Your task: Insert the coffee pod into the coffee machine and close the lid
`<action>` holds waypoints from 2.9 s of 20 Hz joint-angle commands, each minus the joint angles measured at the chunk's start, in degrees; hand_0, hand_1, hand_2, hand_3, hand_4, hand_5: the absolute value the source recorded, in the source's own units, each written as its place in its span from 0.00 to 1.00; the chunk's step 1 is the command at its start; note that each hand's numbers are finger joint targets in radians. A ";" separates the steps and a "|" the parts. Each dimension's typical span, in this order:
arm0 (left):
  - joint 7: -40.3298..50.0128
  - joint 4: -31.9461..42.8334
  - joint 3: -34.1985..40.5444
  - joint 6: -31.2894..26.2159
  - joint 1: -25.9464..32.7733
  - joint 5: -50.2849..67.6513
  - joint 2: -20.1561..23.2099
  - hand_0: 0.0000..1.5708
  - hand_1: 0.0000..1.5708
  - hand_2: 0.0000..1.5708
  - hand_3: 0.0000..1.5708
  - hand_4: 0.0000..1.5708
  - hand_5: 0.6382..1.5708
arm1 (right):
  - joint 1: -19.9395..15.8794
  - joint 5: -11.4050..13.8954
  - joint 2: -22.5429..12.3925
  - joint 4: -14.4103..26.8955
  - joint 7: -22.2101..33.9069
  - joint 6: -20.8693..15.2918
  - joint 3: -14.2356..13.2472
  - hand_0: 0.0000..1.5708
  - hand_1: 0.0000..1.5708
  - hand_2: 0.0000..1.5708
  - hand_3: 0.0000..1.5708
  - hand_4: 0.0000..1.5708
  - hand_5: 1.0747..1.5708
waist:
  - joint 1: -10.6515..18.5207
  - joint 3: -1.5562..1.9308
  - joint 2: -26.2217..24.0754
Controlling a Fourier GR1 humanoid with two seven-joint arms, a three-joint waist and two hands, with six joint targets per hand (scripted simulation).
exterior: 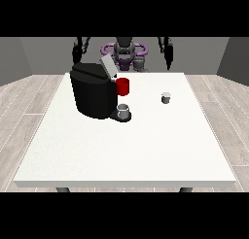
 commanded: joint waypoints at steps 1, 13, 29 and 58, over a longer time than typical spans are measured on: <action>3.73 -1.62 -0.28 -1.22 -2.75 -1.00 1.70 0.00 0.00 0.00 0.00 0.00 1.00 | 1.68 0.31 1.61 4.31 -3.82 0.28 0.06 0.00 0.00 0.00 0.00 0.00 1.00 | 0.14 -0.38 -1.36; -7.83 9.56 5.47 -13.80 -12.29 -7.91 22.68 0.00 0.00 0.00 0.00 0.00 1.00 | -5.03 9.82 3.74 0.80 -6.38 -9.79 2.33 0.00 0.00 0.00 0.00 0.00 1.00 | -4.88 -0.38 7.07; -13.10 34.72 3.87 -15.92 -24.82 -19.64 27.47 0.00 0.00 0.00 0.00 0.00 1.00 | -11.25 12.12 5.66 -1.29 3.94 -9.76 5.54 0.00 0.00 0.00 0.00 0.00 1.00 | -8.84 -0.42 13.21; -17.31 51.87 -6.13 -4.14 -35.41 -45.92 25.52 0.48 0.48 0.62 0.54 0.25 1.00 | -15.10 7.08 3.59 10.64 -0.81 -6.34 1.10 0.00 0.00 0.00 0.00 0.00 1.00 | -8.91 -0.39 13.05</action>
